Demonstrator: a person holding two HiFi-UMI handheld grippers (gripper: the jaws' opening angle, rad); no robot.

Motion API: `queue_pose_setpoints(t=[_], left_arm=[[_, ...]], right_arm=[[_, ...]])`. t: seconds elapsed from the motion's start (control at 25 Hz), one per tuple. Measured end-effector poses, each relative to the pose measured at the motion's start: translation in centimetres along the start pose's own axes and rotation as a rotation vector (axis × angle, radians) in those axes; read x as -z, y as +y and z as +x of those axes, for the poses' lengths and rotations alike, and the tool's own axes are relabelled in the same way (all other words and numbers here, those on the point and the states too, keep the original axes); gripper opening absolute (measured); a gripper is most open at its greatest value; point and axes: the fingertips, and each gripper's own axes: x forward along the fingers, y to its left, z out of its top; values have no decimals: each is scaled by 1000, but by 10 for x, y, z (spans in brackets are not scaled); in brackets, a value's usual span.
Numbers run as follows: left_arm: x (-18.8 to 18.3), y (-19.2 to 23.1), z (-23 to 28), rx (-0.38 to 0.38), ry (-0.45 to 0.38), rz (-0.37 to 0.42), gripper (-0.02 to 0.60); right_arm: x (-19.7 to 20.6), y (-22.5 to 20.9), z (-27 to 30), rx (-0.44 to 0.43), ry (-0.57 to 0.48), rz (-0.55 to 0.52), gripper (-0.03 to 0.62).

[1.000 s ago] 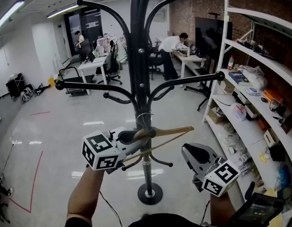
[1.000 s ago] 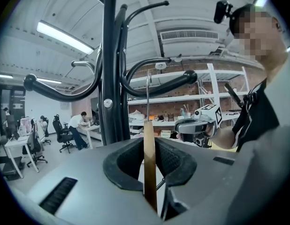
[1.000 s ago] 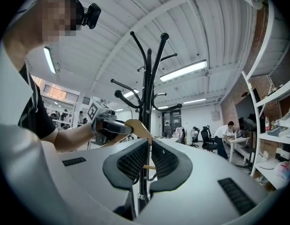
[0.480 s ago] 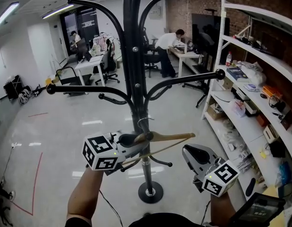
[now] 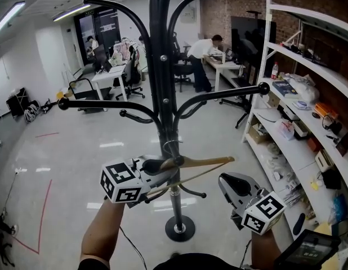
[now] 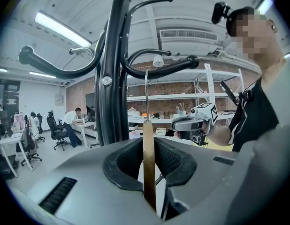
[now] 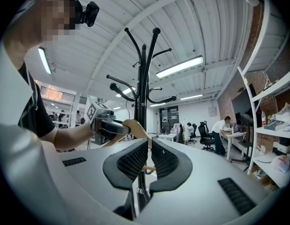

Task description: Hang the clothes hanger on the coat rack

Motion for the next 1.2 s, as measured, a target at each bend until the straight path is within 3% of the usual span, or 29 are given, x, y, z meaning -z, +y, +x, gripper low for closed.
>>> queue_pose_setpoints(t=[0.68, 0.84, 1.2], left_arm=[[3, -3, -6, -78, -45, 86, 66], [-3, 4, -25, -148, -89, 83, 101], [-26, 0, -78, -329, -173, 116, 104]], right_arm=[[-1, 9, -10, -21, -15, -2, 8], [-3, 11, -13, -28, -19, -6, 8], [-10, 19, -23, -71, -33, -2, 8]])
